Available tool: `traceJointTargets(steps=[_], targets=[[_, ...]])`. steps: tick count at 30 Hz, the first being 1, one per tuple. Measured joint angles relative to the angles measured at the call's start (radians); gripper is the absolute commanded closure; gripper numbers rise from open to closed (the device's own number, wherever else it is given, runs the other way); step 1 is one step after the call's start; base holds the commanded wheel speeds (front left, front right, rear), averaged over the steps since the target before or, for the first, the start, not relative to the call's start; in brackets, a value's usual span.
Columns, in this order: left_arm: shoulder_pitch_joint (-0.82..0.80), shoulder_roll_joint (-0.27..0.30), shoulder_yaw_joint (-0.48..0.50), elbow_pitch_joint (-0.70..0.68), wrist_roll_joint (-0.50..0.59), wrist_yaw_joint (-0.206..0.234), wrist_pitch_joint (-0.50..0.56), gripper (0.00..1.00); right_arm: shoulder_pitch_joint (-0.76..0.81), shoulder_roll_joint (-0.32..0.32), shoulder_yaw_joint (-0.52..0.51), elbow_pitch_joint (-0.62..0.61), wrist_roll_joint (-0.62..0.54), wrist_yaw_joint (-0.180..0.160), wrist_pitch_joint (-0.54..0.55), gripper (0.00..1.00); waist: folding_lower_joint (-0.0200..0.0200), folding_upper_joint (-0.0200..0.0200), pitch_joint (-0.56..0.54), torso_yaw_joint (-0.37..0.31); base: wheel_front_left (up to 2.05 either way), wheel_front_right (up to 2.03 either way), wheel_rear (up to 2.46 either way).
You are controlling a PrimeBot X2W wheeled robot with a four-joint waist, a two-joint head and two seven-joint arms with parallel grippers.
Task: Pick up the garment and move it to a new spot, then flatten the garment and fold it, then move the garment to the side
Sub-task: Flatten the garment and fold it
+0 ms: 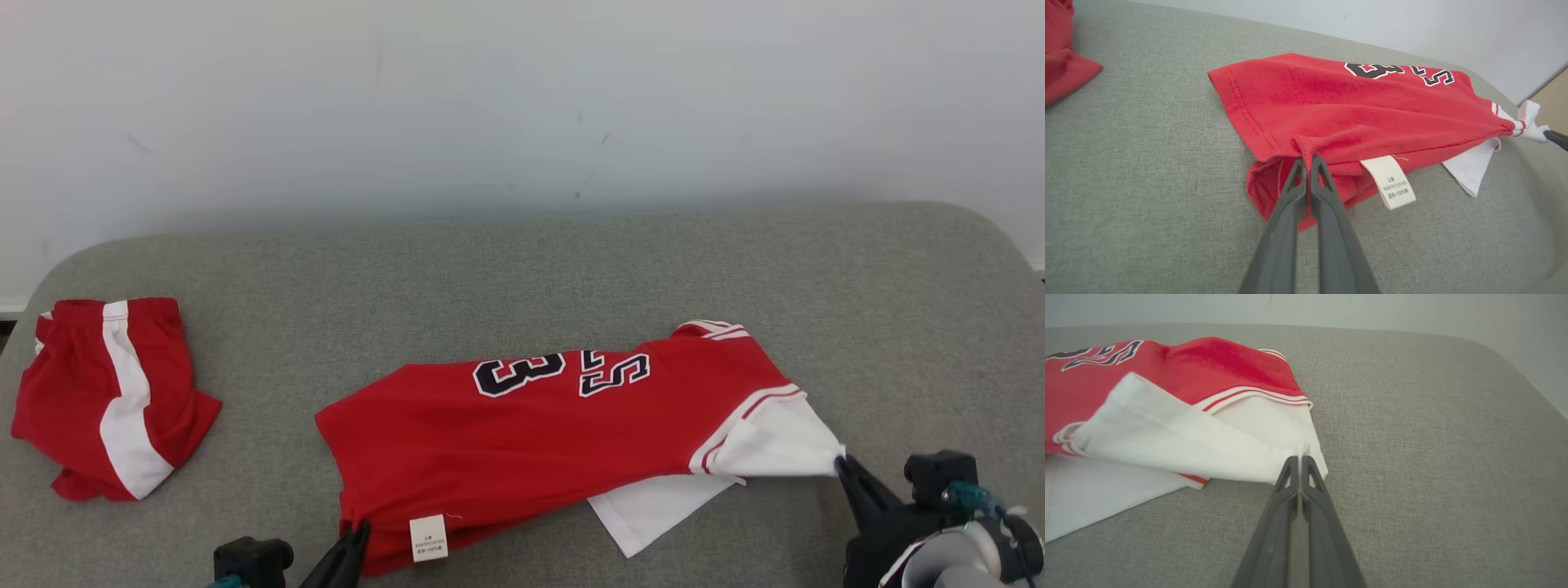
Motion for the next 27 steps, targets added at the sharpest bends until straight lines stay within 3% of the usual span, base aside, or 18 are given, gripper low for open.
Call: traceJointTargets(steps=[10,11,13,14,15,27], targets=[[-0.002,-0.019,-0.002,0.019,0.001,0.004,0.002,1.0,0.057,0.02,0.027,0.017,0.01,0.005,0.0,1.0,0.0002,0.0002,0.004,0.026,0.0,0.0,0.0],[-0.002,-0.019,-0.002,0.021,0.001,0.004,0.002,1.0,0.057,0.023,0.032,0.018,0.01,0.007,0.001,0.93,0.0001,0.0001,0.005,0.027,0.0,0.0,0.0],[-0.002,-0.019,-0.001,0.022,0.001,0.005,0.002,1.0,0.057,0.026,0.033,0.018,0.01,0.007,0.001,0.49,0.0001,0.0002,0.005,0.028,0.0,0.0,0.0],[-0.002,-0.019,0.0,0.023,0.001,0.005,0.002,1.0,0.056,0.026,0.033,0.018,0.011,0.007,0.001,0.33,0.0001,0.0002,0.005,0.028,0.0,0.0,0.0],[-0.001,-0.018,0.003,0.026,0.001,0.005,0.002,1.0,0.054,0.026,0.034,0.017,0.011,0.007,0.004,0.0,0.0002,0.0001,0.004,0.027,0.0,0.0,0.0],[0.009,-0.012,0.025,0.029,-0.002,0.007,0.001,1.0,0.057,0.018,0.016,-0.097,0.08,0.008,0.007,0.0,0.0002,0.0001,0.0,-0.005,0.0,0.0,0.0]])
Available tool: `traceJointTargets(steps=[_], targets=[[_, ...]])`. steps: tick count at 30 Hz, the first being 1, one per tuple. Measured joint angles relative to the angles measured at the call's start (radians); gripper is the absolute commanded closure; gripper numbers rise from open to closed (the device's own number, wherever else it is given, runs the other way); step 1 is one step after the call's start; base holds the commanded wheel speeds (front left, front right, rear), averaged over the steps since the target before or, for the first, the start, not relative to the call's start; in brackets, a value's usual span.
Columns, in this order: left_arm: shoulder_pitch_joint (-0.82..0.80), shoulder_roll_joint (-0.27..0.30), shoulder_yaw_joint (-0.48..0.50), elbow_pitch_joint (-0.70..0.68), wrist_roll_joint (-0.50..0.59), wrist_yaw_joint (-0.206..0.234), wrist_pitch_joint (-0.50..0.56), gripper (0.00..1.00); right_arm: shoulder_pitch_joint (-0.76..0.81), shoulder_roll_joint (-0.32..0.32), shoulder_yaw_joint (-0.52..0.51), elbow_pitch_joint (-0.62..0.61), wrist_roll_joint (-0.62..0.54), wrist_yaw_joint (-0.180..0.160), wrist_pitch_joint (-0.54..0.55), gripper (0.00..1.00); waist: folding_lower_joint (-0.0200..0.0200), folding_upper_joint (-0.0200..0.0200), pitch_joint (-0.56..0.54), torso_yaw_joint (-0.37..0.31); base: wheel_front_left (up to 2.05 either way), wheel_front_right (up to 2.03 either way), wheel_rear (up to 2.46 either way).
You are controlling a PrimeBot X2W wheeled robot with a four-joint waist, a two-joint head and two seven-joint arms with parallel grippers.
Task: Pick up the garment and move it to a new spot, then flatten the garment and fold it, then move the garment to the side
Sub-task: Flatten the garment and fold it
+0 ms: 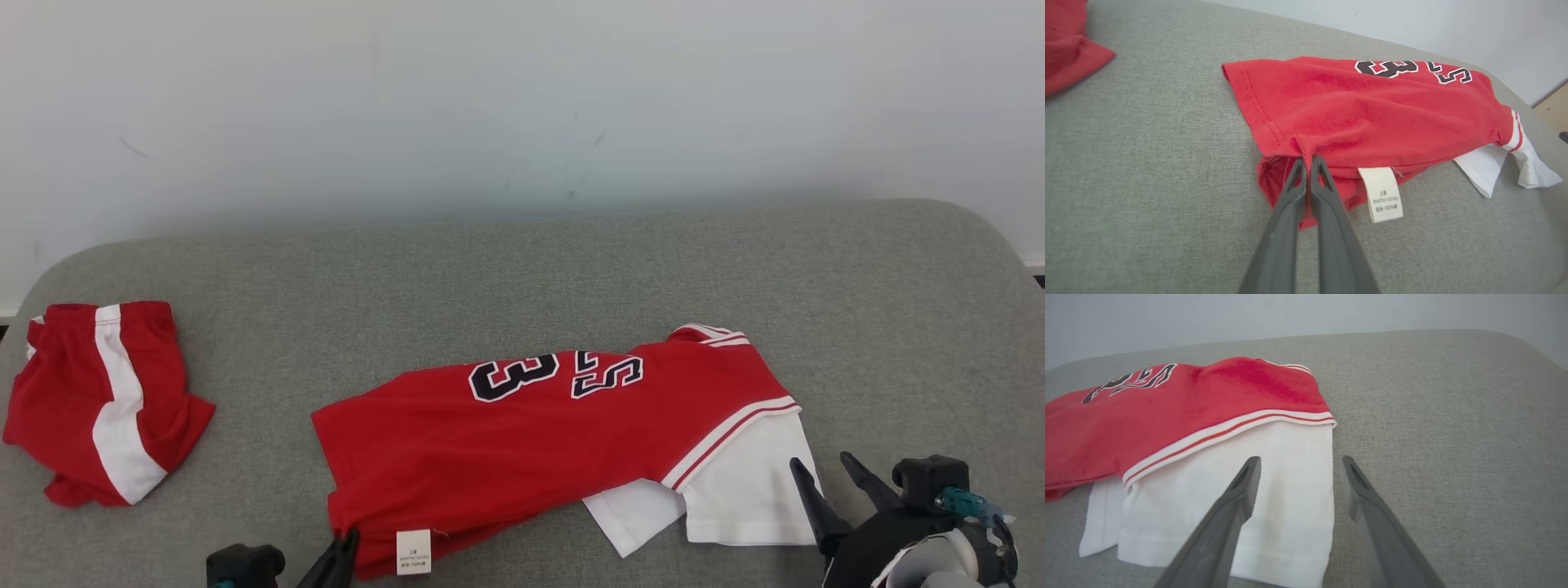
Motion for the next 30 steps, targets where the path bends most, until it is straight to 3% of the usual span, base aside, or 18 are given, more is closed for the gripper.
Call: traceJointTargets(steps=[9,20,21,22,23,29,30], targets=[[0.006,-0.007,-0.011,-0.007,0.011,0.0,0.0,1.0,0.084,-0.015,0.012,0.012,0.025,0.001,0.074,0.0,0.0,0.0001,0.013,-0.002,0.0,0.0,0.0],[-0.006,-0.005,-0.002,-0.007,0.04,0.001,0.0,1.0,0.076,-0.014,0.017,-0.001,0.031,-0.011,0.154,0.02,0.0001,0.0,0.026,0.012,0.0,0.0,0.0],[-0.009,-0.004,-0.001,-0.007,0.04,0.001,0.0,1.0,0.075,-0.013,0.02,-0.003,0.031,-0.011,0.161,0.59,0.0001,0.0,0.026,0.014,0.0,0.0,0.0],[-0.01,-0.004,0.0,-0.007,0.04,0.001,0.0,1.0,0.075,-0.013,0.02,-0.004,0.031,-0.011,0.165,0.84,0.0001,0.0,0.026,0.015,0.0,0.0,0.0],[-0.01,-0.004,0.0,-0.007,0.04,0.001,0.0,1.0,0.074,-0.013,0.021,-0.007,0.031,-0.011,0.169,1.0,0.0002,0.0,0.027,0.016,0.0,0.0,0.0],[-0.01,-0.005,0.001,-0.006,0.042,0.001,0.0,1.0,0.073,-0.012,0.024,-0.023,0.032,-0.011,0.193,1.0,0.0001,0.0,0.026,0.023,0.0,0.0,0.0],[-0.01,-0.005,0.001,-0.006,0.042,0.001,0.0,0.87,0.073,-0.015,0.022,-0.024,0.033,-0.011,0.195,1.0,0.0001,0.0001,0.026,0.024,0.0,0.0,0.0]])
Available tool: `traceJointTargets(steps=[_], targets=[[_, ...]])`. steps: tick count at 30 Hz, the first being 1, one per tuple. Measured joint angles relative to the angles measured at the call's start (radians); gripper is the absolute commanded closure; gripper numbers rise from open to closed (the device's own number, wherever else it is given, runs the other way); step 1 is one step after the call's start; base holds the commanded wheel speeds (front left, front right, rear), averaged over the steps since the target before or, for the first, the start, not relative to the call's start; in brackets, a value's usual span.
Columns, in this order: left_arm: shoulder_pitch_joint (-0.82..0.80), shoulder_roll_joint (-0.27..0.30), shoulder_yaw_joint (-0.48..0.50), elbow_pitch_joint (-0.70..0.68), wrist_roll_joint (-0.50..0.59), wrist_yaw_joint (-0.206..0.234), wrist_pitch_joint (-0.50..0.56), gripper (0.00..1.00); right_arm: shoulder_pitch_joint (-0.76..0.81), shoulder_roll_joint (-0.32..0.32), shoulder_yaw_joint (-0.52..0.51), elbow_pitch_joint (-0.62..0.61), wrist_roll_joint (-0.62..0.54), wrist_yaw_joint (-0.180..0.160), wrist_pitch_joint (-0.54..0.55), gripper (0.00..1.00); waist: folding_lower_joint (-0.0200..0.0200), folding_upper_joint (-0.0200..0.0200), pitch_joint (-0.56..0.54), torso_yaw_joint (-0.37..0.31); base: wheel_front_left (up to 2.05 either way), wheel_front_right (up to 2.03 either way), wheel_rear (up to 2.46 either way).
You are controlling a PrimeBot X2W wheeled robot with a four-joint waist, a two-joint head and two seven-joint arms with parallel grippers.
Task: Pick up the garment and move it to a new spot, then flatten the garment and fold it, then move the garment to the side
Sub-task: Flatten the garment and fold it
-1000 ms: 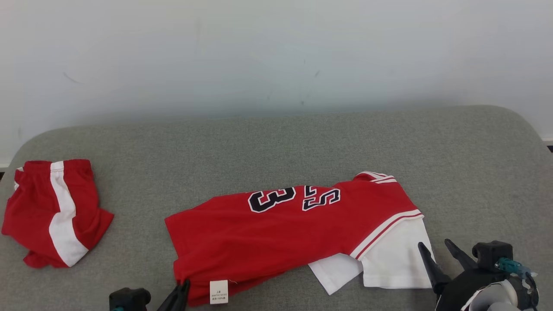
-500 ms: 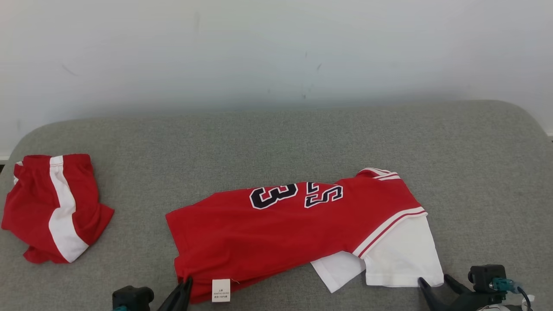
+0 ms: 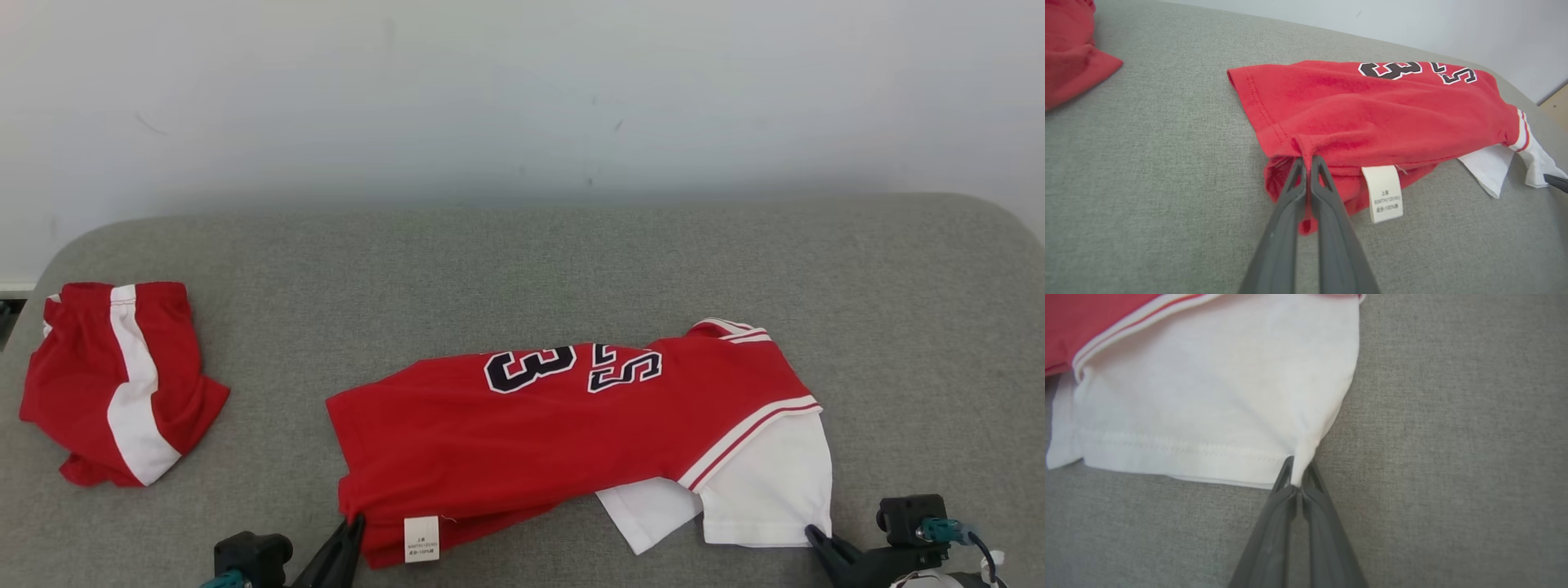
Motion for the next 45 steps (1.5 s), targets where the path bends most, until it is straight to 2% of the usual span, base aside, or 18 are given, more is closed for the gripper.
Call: traceJointTargets(steps=[1,2,3,11,17,28,42,44,45], targets=[[0.0,0.0,0.0,0.0,0.005,0.0,0.0,0.64,0.001,-0.003,-0.002,-0.001,0.0,0.0,0.0,1.0,0.0,0.0,0.0,0.002,0.0,0.0,0.0],[0.0,0.001,0.0,-0.001,0.011,0.0,0.0,0.13,0.001,-0.007,-0.004,-0.001,0.0,0.0,0.001,1.0,0.0,0.0,0.0,0.006,0.0,0.0,0.0],[0.0,0.003,0.004,-0.002,0.014,0.0,0.0,0.0,0.002,-0.01,-0.006,-0.002,0.0,-0.003,0.001,1.0,0.0,0.0,-0.001,0.009,0.0,0.0,0.0],[0.005,0.025,0.013,-0.038,0.029,0.0,0.014,0.0,0.008,-0.022,-0.019,-0.006,0.009,-0.025,0.009,1.0,0.0,0.0,-0.007,0.037,0.0,0.0,0.0],[0.033,0.025,0.002,-0.062,0.04,0.0,0.052,0.0,0.012,-0.023,-0.018,-0.012,0.01,-0.026,0.019,1.0,-0.0001,-0.0001,-0.015,0.05,0.0,0.0,0.0],[0.039,0.001,-0.03,-0.066,0.052,0.0,0.122,0.0,0.012,-0.024,-0.01,-0.03,0.01,-0.034,0.032,1.0,0.0,0.0,-0.02,0.05,0.0,0.0,0.0],[0.012,-0.016,-0.012,-0.005,0.059,0.0,0.163,0.0,0.012,-0.028,-0.006,-0.045,0.009,-0.04,0.044,1.0,-0.0001,0.0,-0.019,0.035,0.0,0.0,0.0],[0.011,-0.021,-0.012,0.001,0.059,0.0,0.164,0.03,0.013,-0.029,-0.005,-0.047,0.009,-0.041,0.045,1.0,-0.0002,0.0,-0.019,0.033,0.0,0.0,0.0],[0.011,-0.022,-0.011,0.003,0.059,0.0,0.164,0.15,0.014,-0.03,-0.005,-0.048,0.009,-0.042,0.045,1.0,-0.0002,0.0,-0.019,0.032,0.0,0.0,0.0]])
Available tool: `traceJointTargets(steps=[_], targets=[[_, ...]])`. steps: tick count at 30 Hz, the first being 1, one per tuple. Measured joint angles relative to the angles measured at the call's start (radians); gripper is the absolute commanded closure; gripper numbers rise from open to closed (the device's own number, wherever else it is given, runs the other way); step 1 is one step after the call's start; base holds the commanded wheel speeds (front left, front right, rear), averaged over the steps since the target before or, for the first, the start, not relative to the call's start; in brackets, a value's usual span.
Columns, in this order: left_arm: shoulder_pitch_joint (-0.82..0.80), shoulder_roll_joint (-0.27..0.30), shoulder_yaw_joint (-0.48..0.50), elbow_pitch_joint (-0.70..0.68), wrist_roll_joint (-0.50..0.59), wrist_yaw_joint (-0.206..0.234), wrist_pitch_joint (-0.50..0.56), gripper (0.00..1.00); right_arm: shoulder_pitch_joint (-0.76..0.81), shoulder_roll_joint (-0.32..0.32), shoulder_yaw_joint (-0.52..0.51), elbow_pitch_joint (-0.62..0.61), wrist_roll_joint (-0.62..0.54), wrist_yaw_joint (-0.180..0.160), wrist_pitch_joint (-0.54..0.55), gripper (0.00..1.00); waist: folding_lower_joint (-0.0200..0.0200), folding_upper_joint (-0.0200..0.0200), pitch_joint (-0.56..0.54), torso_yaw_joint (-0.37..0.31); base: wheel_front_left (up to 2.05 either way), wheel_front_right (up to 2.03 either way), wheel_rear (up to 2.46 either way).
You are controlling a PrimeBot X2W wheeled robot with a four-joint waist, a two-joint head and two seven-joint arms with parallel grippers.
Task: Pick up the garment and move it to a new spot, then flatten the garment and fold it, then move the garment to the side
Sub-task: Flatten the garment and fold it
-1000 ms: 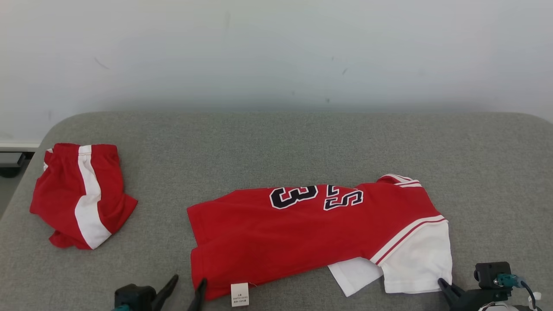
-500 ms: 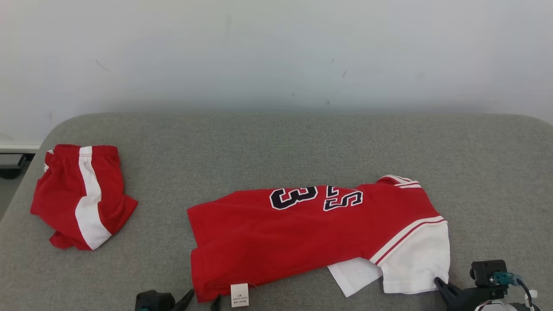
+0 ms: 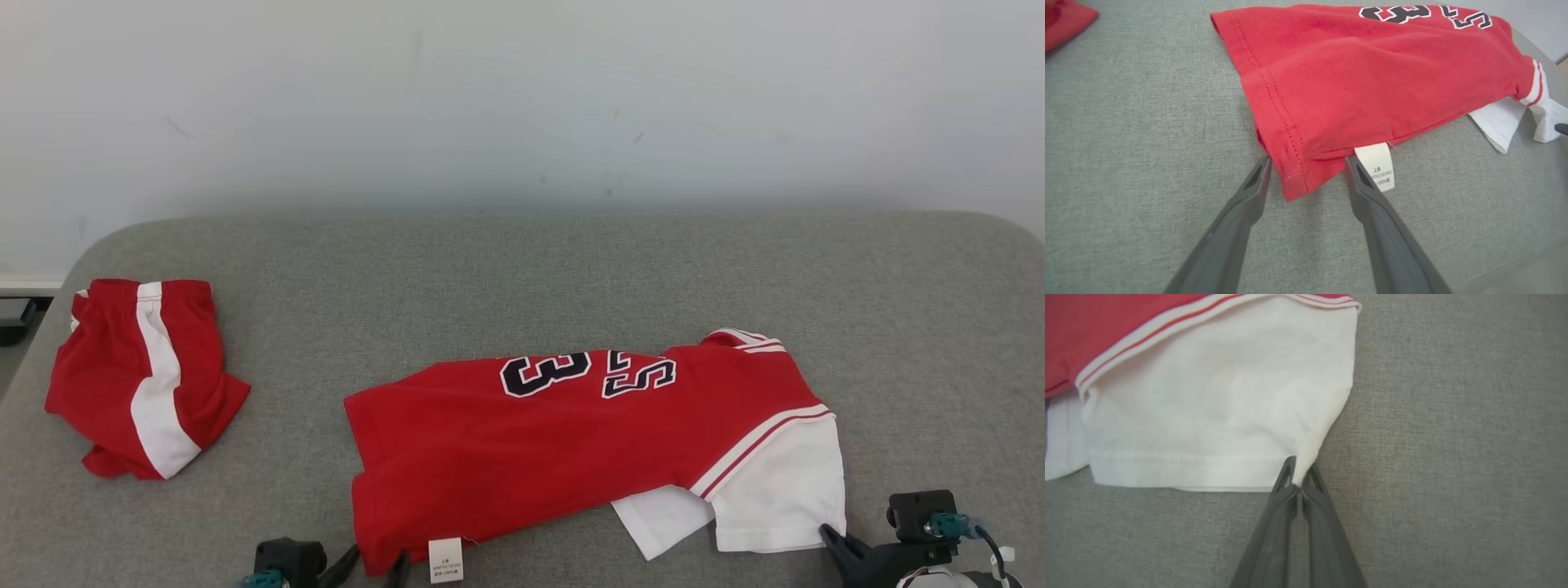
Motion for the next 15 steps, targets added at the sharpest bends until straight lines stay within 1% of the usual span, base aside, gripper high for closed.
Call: traceJointTargets(steps=[1,2,3,4,5,6,7,8,9,10,15], targets=[[0.0,-0.002,0.0,0.002,0.0,0.0,0.0,0.27,0.002,-0.001,0.0,-0.001,0.0,0.0,0.0,1.0,0.0,0.0,0.0,-0.001,0.0,0.0,0.0],[0.0,-0.002,0.0,0.002,0.0,0.0,0.0,0.43,0.002,-0.001,0.0,-0.001,0.0,0.0,0.0,1.0,0.0,0.0,0.0,-0.001,0.0,0.0,0.0],[0.0,-0.003,0.001,0.004,0.0,0.0,0.003,0.52,0.006,-0.001,0.0,-0.003,0.0,0.0,0.0,1.0,0.0,0.0,0.0,-0.002,0.0,0.0,0.0],[0.0,-0.004,0.001,0.006,0.0,0.0,0.003,0.56,0.009,-0.001,0.0,-0.005,0.0,0.0,0.0,1.0,0.0,0.0,0.0,-0.003,0.0,0.0,0.0],[0.0,-0.004,0.001,0.007,0.0,0.0,0.003,0.64,0.01,-0.002,0.0,-0.007,0.0,0.0,0.0,1.0,0.0,0.0,0.0,-0.004,0.0,0.0,0.0],[0.0,-0.004,0.001,0.008,0.0,0.0,0.004,0.68,0.01,-0.003,0.0,-0.009,0.0,0.0,0.0,1.0,0.0,0.0,0.0,-0.005,0.0,0.0,0.0],[0.0,-0.004,0.002,0.009,0.0,0.0,0.004,0.82,0.01,-0.004,0.0,-0.012,0.0,-0.001,0.0,1.0,0.0,0.0,0.0,-0.005,0.0,0.0,0.0],[0.0,-0.004,0.002,0.01,0.0,0.0,0.004,0.91,0.01,-0.005,0.0,-0.014,0.0,-0.002,0.0,1.0,0.0,0.0,0.0,-0.005,0.0,0.0,0.0],[-0.001,-0.004,0.003,0.012,0.0,0.0,0.004,0.98,0.01,-0.006,0.0,-0.016,0.0,-0.002,0.0,1.0,0.0,0.0,0.0,-0.005,0.0,0.0,0.0],[-0.002,-0.004,0.003,0.015,0.0,0.0,0.003,1.0,0.01,-0.006,0.0,-0.017,0.0,-0.002,0.001,1.0,0.0,0.0,0.0,-0.005,0.0,0.0,0.0],[-0.012,-0.001,0.026,0.023,0.014,0.0,-0.007,1.0,0.01,-0.009,-0.005,-0.024,0.0,-0.002,0.0,1.0,0.0,0.0001,-0.001,-0.003,0.0,0.0,0.0]])
